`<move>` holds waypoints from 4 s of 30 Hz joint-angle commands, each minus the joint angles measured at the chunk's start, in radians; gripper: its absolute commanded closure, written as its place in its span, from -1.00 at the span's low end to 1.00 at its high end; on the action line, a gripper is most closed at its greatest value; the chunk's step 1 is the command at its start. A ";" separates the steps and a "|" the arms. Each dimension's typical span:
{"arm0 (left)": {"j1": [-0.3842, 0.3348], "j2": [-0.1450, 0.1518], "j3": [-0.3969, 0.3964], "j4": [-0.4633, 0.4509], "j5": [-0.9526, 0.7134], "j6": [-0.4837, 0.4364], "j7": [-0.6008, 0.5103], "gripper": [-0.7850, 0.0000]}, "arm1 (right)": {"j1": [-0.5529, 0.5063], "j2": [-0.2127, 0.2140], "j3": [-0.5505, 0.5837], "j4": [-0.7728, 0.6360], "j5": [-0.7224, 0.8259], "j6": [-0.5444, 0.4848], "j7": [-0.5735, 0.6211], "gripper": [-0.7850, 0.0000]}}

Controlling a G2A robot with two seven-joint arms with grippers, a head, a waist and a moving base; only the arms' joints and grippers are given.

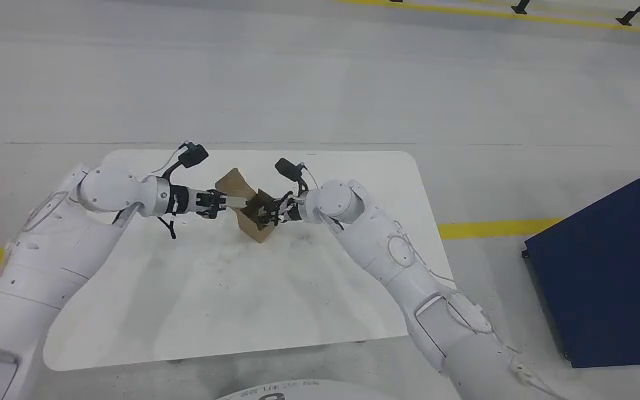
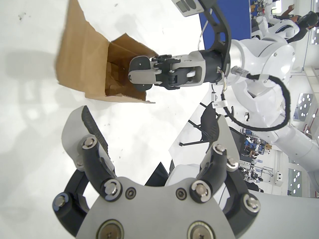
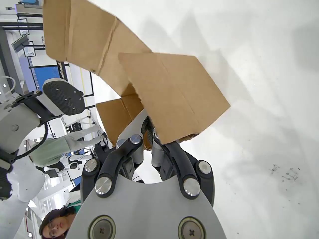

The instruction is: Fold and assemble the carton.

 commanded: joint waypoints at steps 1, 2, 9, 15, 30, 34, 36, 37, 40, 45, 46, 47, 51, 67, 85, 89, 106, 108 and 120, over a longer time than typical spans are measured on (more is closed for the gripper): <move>-0.003 -0.002 0.004 0.006 0.000 -0.002 0.000 -1.00 | 0.004 -0.002 -0.007 0.004 -0.001 0.005 -0.003 1.00; -0.004 -0.002 0.006 0.008 -0.002 -0.004 -0.002 -1.00 | 0.004 -0.003 -0.004 0.005 0.003 0.004 -0.011 1.00; -0.014 -0.004 0.008 0.021 -0.005 -0.015 -0.005 -1.00 | -0.079 0.019 0.106 -0.096 0.130 -0.216 -0.073 1.00; -0.012 -0.006 0.012 0.030 -0.013 -0.028 -0.003 -1.00 | -0.117 0.032 0.181 -0.103 0.174 -0.171 -0.168 1.00; -0.024 -0.020 0.026 0.105 -0.083 -0.078 -0.017 -1.00 | 0.015 -0.013 0.062 0.131 0.218 -0.107 -0.101 1.00; -0.028 -0.025 0.042 0.096 -0.061 -0.078 -0.005 -1.00 | 0.041 -0.025 0.031 0.168 0.206 -0.098 -0.107 1.00; -0.028 -0.026 0.047 0.090 -0.050 -0.073 0.006 -1.00 | 0.046 -0.029 0.024 0.176 0.209 -0.105 -0.110 1.00; -0.028 -0.026 0.048 0.087 -0.050 -0.072 0.007 -1.00 | 0.048 -0.030 0.022 0.178 0.207 -0.109 -0.112 1.00; -0.028 -0.027 0.048 0.085 -0.047 -0.070 0.012 -1.00 | 0.049 -0.031 0.018 0.179 0.197 -0.105 -0.122 1.00; -0.020 -0.028 0.053 0.075 -0.032 -0.067 0.026 -1.00 | 0.049 -0.036 -0.004 0.173 0.163 -0.069 -0.126 1.00; -0.019 -0.028 0.054 0.073 -0.032 -0.066 0.027 -1.00 | 0.049 -0.037 -0.007 0.173 0.163 -0.069 -0.125 1.00; -0.018 -0.029 0.055 0.069 -0.031 -0.065 0.028 -1.00 | 0.049 -0.038 -0.009 0.173 0.163 -0.071 -0.123 1.00; -0.014 -0.028 0.049 0.060 -0.037 -0.075 0.038 -1.00 | 0.039 -0.035 0.004 0.155 0.168 -0.108 -0.140 1.00; 0.073 0.026 -0.199 0.074 -0.526 -0.114 -0.224 -1.00 | 0.003 -0.023 0.043 0.102 0.193 -0.185 -0.139 1.00; 0.107 0.054 -0.118 -0.105 0.009 0.018 -0.064 -0.04 | -0.196 0.072 0.303 -0.139 0.251 -0.251 0.026 1.00; 0.154 0.066 -0.119 -0.138 0.066 0.046 -0.072 1.00 | -0.201 0.076 0.305 -0.164 0.258 -0.216 0.043 1.00; 0.004 -0.024 0.075 0.049 0.025 0.135 0.054 1.00 | -0.114 0.061 0.219 -0.077 0.265 -0.168 0.024 1.00; -0.014 -0.037 0.092 0.079 0.000 0.133 0.056 1.00 | -0.099 0.059 0.221 -0.051 0.282 -0.160 0.010 1.00; -0.113 -0.119 0.195 0.267 -0.070 0.140 0.102 1.00 | 0.039 0.015 0.099 0.122 0.266 0.026 -0.066 1.00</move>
